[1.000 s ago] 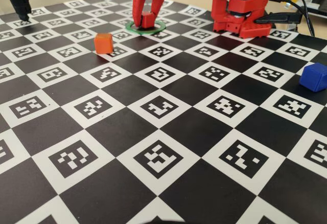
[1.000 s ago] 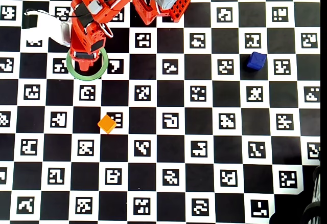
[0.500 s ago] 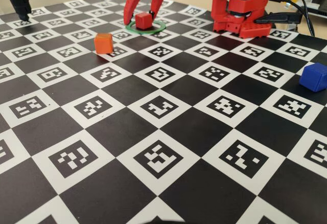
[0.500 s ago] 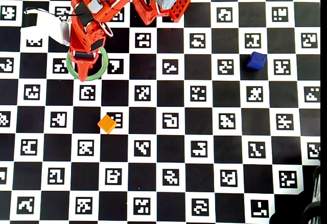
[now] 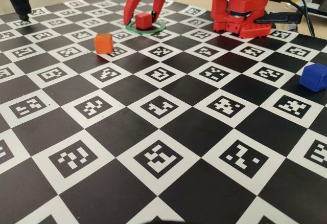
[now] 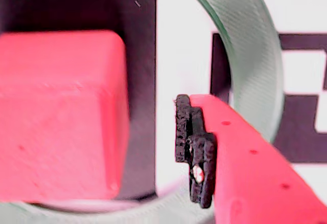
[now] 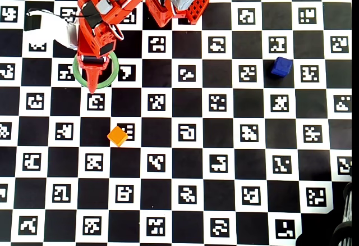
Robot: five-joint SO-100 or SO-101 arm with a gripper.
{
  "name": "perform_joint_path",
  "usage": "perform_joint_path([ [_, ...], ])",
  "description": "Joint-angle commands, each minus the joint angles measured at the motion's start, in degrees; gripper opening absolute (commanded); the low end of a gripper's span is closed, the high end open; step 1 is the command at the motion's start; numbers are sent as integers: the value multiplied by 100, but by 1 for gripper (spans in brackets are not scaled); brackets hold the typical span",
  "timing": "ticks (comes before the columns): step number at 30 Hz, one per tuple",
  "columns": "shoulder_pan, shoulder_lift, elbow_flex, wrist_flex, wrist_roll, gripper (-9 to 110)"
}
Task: Grab the red cube then put it in the green circle then put the blue cube on top and finally the orange cube on top
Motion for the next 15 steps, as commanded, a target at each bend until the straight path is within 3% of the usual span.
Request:
perform_joint_path([
  [1, 88, 562, -589, 237, 79, 47],
  [15, -26, 747, -2566, 2338, 290, 47],
])
